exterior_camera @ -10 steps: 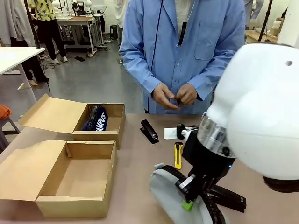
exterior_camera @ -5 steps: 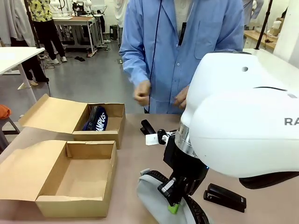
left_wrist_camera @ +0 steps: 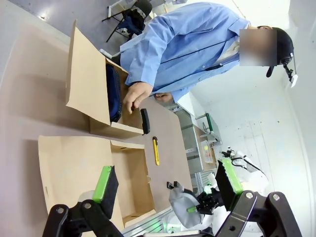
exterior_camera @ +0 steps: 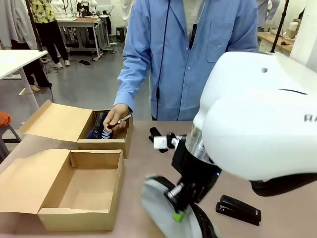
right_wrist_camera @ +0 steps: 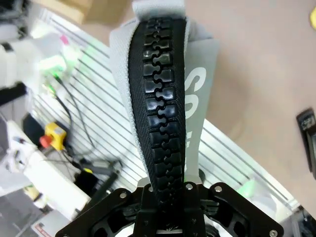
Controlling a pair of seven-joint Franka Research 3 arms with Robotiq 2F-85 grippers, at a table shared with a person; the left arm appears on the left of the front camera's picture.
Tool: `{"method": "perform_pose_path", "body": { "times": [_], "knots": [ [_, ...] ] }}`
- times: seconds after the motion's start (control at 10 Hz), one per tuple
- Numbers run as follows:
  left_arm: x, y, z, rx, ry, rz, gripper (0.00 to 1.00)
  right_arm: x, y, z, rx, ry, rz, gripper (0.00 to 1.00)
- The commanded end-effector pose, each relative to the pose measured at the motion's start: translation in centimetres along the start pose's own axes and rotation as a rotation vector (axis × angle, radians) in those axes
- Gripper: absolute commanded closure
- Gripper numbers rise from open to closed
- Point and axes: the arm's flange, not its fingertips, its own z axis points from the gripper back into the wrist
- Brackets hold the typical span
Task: Place items inside the box.
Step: Pick up a Pencil pouch or Stapler and place it inside the Mailer Box closest to the robot.
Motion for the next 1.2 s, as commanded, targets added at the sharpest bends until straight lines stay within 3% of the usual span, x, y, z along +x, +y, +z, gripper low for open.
{"method": "perform_pose_path", "body": {
  "times": [0.0, 0.1, 0.2, 0.3, 0.4, 0.5, 0.6, 0.7, 0.8, 0.9, 1.1],
  "knots": [
    [0.1, -0.2, -0.1, -0.016, -0.008, -0.016, 0.00, 1.6, 1.1, 0.5, 0.212, -0.198, -0.056, 0.93],
    [0.1, -0.2, -0.1, -0.016, -0.008, -0.016, 0.00, 3.2, 2.3, 0.8, 0.322, -0.234, -0.115, 0.93],
    [0.1, -0.2, -0.1, -0.016, -0.008, -0.016, 0.00, 5.3, 4.2, 0.5, 0.416, -0.351, -0.256, 0.93],
    [0.1, -0.2, -0.1, -0.016, -0.008, -0.016, 0.00, 6.8, 6.3, -0.4, 0.446, -0.392, -0.379, 0.93],
    [0.1, -0.2, -0.1, -0.016, -0.008, -0.016, 0.00, 6.9, 7.3, -1.2, 0.367, -0.387, -0.373, 0.93],
    [0.1, -0.2, -0.1, -0.016, -0.008, -0.016, 0.00, 4.9, 3.5, 2.3, 0.386, -0.287, -0.291, 0.93],
    [0.1, -0.2, -0.1, -0.016, -0.008, -0.016, 0.00, 4.9, 3.5, 2.3, 0.386, -0.287, -0.291, 0.93],
    [0.1, -0.2, -0.1, -0.016, -0.008, -0.016, 0.00, 5.9, 5.6, 0.6, 0.406, -0.330, -0.353, 0.93],
    [0.1, -0.2, -0.1, -0.016, -0.008, -0.016, 0.00, 6.4, 5.1, 0.7, 0.386, -0.399, -0.625, 0.93],
    [0.1, -0.2, -0.1, -0.016, -0.008, -0.016, 0.00, 8.1, 6.1, 0.2, 0.344, -0.399, -0.715, 0.93],
    [0.1, -0.2, -0.1, -0.016, -0.008, -0.016, 0.00, 11.7, 9.0, 0.7, 0.325, -0.415, -0.758, 0.93]
  ]
}}
